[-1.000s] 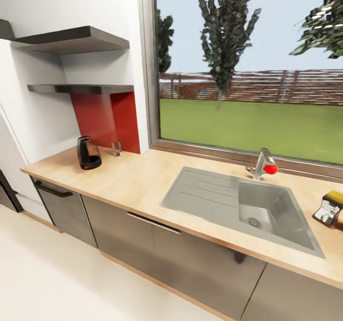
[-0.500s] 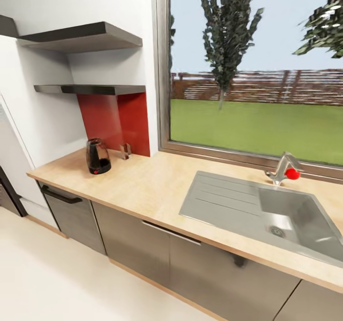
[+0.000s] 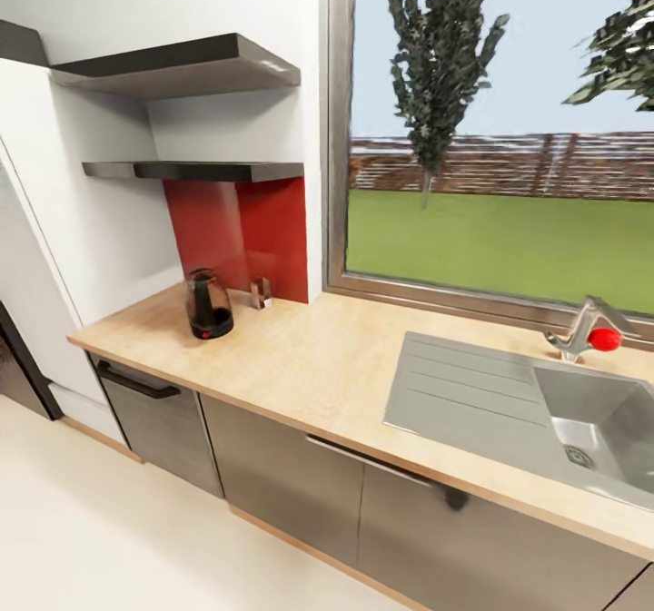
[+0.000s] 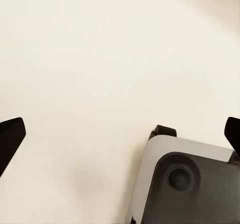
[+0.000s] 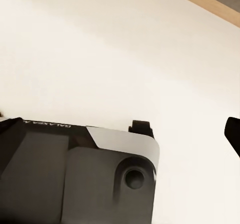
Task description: Set up a coffee station on the kitchen countertop: keep the coffee maker on the countertop, move the bottle of coffee from the kitchen shelf to the counter next to the coffee maker, place a paper coffee filter on top of the coffee maker, put the saucer next to the coffee maker with the coffee cup on the saucer, and place the electric kettle next to the coffee maker.
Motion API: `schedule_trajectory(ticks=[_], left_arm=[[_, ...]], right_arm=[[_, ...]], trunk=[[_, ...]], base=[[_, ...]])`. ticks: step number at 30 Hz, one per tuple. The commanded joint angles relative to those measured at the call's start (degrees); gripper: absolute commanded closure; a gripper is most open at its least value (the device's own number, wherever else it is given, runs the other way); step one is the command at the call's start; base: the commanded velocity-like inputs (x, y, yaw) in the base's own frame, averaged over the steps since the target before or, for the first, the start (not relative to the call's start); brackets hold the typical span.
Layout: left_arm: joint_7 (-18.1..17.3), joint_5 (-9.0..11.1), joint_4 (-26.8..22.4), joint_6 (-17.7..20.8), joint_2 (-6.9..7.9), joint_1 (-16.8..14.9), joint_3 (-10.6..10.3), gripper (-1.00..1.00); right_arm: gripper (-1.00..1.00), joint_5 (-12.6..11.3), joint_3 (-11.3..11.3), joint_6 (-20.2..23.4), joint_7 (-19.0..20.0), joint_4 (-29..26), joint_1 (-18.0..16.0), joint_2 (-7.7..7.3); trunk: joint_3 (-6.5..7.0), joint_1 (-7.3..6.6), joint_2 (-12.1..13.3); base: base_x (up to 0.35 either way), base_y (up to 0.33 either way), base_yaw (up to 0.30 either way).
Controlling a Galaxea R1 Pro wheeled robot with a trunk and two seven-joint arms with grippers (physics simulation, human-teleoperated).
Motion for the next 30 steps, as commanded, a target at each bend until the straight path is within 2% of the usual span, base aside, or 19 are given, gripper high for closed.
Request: schedule_trajectory(ticks=[1,23,30], left_arm=[[-0.27,0.58,0.22,-0.3,-0.02,-0.1,-0.48,-1.0],[-0.27,0.61,0.13,-0.31,-0.04,-0.09,-0.47,-1.0],[-0.29,0.61,0.13,-0.31,-0.02,-0.08,-0.47,-1.0]], right_arm=[[-1.0,-0.6,0.48,0.21,0.08,-0.02,-0.05,-0.01],[-1.0,-0.6,0.47,0.19,0.08,-0.02,-0.05,-0.1],[-1.0,-0.59,0.49,0.21,0.08,-0.02,-0.05,-0.03]], trunk=[[-0.1,0.04,-0.09],[-0.09,0.04,-0.09],[0.19,0.04,-0.09]], base=[[0.135,0.316,0.0],[0.122,0.32,-0.001],[0.1,0.328,-0.131]])
